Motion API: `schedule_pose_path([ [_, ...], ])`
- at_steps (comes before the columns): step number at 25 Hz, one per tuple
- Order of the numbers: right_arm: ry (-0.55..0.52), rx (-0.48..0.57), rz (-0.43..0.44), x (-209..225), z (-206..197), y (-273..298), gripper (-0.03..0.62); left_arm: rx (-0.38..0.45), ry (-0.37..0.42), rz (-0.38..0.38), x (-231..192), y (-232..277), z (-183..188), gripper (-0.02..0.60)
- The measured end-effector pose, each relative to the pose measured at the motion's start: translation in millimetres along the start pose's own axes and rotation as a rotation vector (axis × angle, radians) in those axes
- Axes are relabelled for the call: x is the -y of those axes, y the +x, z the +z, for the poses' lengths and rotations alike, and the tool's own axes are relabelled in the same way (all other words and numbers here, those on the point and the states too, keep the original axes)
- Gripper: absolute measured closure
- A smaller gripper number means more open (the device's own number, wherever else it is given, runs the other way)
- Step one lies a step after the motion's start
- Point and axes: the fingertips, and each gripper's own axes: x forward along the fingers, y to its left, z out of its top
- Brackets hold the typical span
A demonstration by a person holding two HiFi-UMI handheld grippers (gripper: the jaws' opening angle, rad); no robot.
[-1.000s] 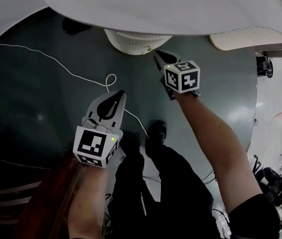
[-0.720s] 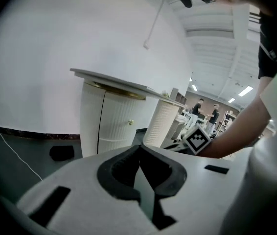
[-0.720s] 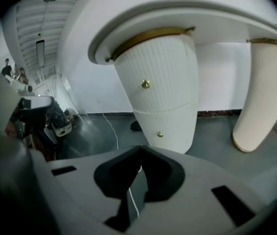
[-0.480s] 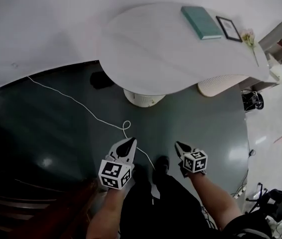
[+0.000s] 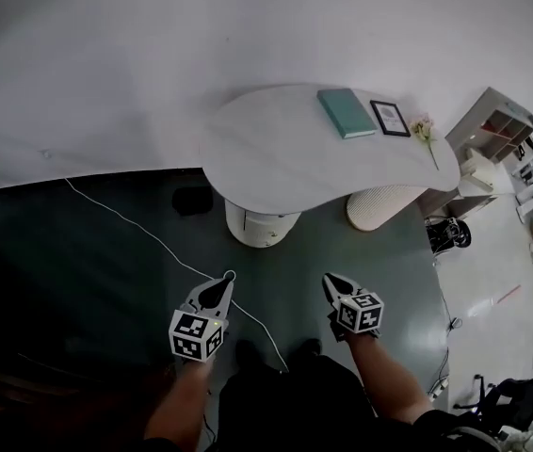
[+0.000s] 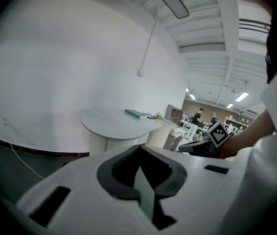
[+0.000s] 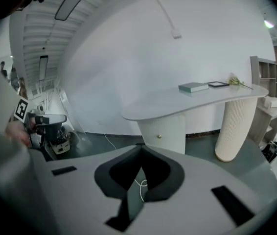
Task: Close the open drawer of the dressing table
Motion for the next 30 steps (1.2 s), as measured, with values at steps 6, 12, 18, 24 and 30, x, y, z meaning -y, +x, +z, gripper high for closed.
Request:
schedule_pose_path([
  [6, -0.066, 0.101, 0.127, -19.8, 49.9, -50.0, 0.588, 0.045, 0.011, 0.073, 21.9, -22.8, 29.6, 0.573],
  [12, -0.172, 0.148, 0.187, 7.7, 90.8, -115.0, 0.589, 0.084, 0.061, 0.141, 70.8, -8.2, 73.0, 0.572],
  [18, -0.167, 0.241, 0.266, 58.3, 128.8, -184.3, 0.589, 0.162, 0.095, 0.151, 161.1, 31.9, 116.0, 0.572],
  [24, -0.219, 0.32, 0.401, 73.0, 149.4, -225.7, 0.591, 0.187, 0.119, 0.166, 230.5, 46.6, 128.8, 0.572],
  [30, -0.315, 0.35, 0.433, 60.5, 166.0, -250.1, 0.591, 0.193, 0.154, 0.159, 253.4, 40.0, 138.0, 0.572],
])
